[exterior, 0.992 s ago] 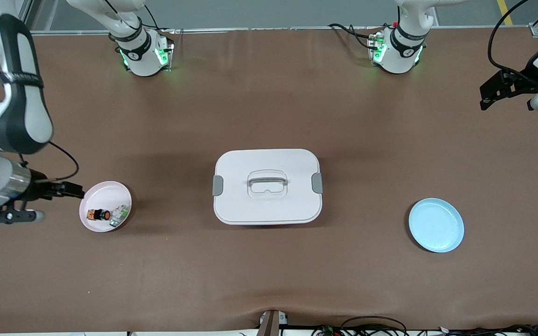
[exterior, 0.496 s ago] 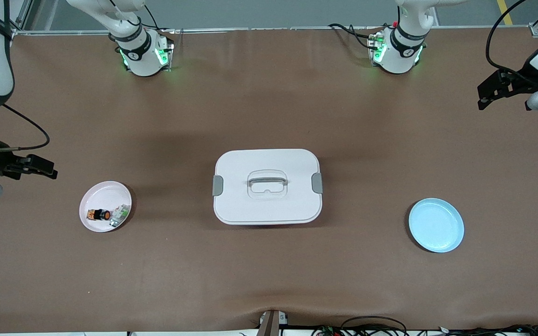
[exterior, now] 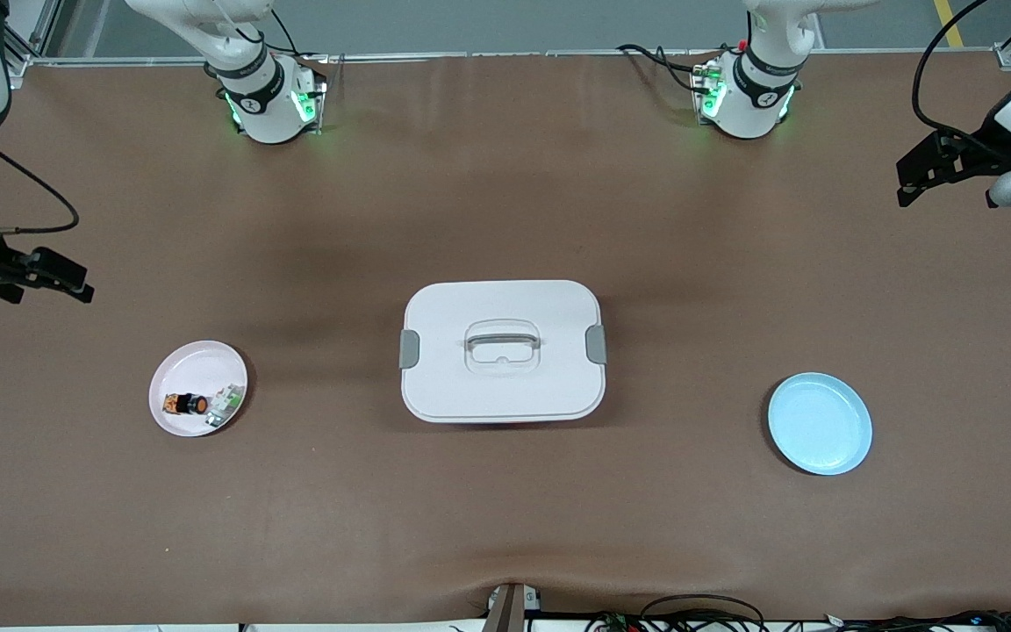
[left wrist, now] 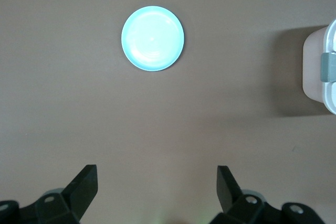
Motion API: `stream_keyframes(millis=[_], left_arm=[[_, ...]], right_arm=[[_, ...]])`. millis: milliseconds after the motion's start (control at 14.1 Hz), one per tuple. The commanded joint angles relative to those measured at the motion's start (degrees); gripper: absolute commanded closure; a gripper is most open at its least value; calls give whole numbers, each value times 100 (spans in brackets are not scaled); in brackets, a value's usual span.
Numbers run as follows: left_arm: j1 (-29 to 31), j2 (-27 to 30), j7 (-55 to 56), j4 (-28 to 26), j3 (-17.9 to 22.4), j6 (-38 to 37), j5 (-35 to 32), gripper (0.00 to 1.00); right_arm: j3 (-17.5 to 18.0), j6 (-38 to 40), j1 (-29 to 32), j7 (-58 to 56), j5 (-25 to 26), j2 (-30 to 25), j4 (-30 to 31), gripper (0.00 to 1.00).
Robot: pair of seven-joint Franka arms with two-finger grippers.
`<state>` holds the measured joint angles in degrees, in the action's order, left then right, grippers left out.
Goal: Transfer orange switch to right arm and place
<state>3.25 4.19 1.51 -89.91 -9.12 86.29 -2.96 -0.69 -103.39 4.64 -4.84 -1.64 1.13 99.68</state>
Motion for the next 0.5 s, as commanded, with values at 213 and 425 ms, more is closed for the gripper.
stream_keyframes(millis=[213,425], left_arm=[[9,73,-89,26,-37,-78,85,0],[17,64,-63,35,-37,-78,93,0]], right_arm=[[-737,-77,-706,97,50,-517,99,0],[-942,309,-903,123,50,-324,-501,0]])
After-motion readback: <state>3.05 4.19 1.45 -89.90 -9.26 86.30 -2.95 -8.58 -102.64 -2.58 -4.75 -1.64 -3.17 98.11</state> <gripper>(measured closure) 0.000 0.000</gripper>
